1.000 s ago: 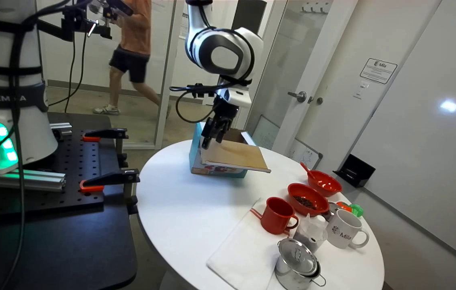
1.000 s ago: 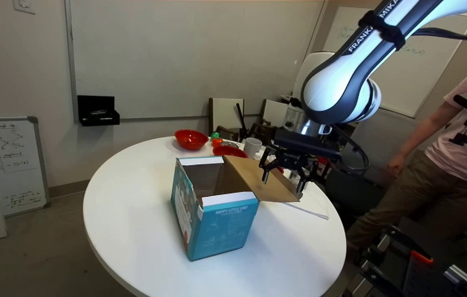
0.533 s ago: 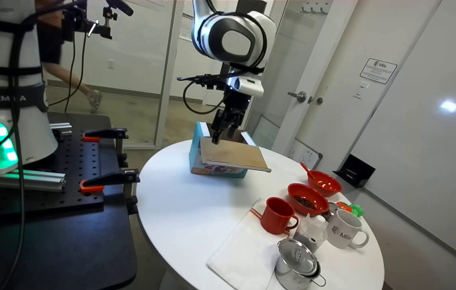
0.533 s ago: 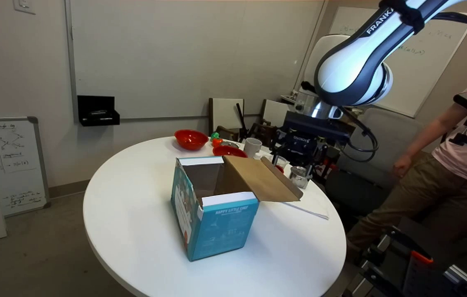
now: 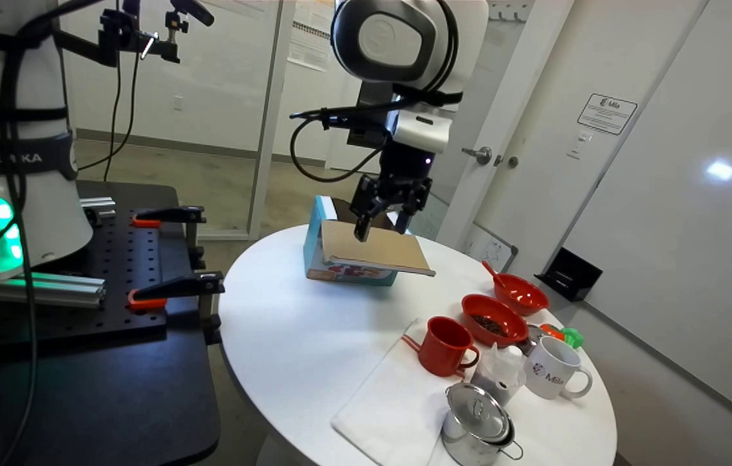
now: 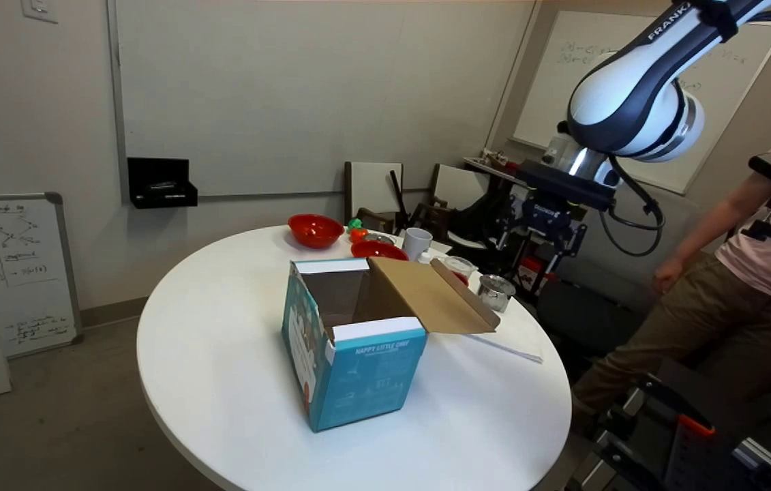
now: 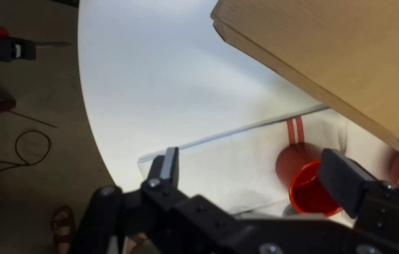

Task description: Open the lid of the box then put the red cup in the box

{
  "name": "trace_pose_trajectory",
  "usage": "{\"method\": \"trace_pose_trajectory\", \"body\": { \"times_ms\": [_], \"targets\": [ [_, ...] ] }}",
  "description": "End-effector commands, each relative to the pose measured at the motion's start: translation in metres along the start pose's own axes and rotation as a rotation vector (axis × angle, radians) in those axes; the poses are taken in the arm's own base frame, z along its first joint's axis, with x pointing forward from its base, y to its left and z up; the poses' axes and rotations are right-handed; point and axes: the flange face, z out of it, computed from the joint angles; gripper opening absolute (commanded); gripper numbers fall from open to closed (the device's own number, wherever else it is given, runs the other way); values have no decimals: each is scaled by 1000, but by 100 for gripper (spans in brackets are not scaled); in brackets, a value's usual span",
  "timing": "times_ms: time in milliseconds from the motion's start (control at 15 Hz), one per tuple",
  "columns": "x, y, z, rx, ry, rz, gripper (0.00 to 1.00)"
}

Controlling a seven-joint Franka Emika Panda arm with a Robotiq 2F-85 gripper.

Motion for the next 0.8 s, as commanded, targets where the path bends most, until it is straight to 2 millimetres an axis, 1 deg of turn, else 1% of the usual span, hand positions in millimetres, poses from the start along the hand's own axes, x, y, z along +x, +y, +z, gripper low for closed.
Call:
{"method": "trace_pose_trajectory", "body": {
  "times_ms": [0,67,133,267,333,467,600,733],
  "targets": [
    [15,11,-15,120,-28,165,100],
    [18,7,-9,60,-18,107,100],
    [21,9,-10,67,-18,116,100],
    [20,9,-9,63,-19,114,100],
    [5,6,4,44,-15,88,100],
    [-13,-5,29,5,-20,68,100],
    [-22,-17,53,-17,3,80,100],
    [-27,-28,69,-24,23,97,100]
  ]
}}
